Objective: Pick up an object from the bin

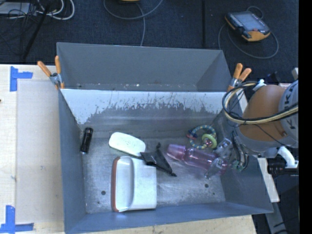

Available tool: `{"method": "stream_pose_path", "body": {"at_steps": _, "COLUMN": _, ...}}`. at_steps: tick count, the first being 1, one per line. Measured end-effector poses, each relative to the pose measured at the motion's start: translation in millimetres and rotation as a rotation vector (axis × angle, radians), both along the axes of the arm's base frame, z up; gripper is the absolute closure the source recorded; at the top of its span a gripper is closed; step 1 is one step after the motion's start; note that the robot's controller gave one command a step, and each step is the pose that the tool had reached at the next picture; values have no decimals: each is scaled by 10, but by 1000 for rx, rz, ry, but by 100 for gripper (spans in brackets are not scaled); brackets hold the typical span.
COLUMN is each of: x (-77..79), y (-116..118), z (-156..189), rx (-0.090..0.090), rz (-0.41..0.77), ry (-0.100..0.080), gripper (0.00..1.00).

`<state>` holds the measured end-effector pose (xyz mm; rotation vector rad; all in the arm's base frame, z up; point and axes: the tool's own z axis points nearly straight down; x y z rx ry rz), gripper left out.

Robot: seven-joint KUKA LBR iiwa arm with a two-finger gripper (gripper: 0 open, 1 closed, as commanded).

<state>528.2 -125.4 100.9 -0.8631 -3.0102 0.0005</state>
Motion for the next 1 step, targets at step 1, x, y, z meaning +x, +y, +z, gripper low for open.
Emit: {"method": "stream_pose_path", "body": {"at_steps": 1, "x": 15, "y": -4, "z": 219, "rx": -1, "rz": 0, "ry": -6, "gripper": 100}}
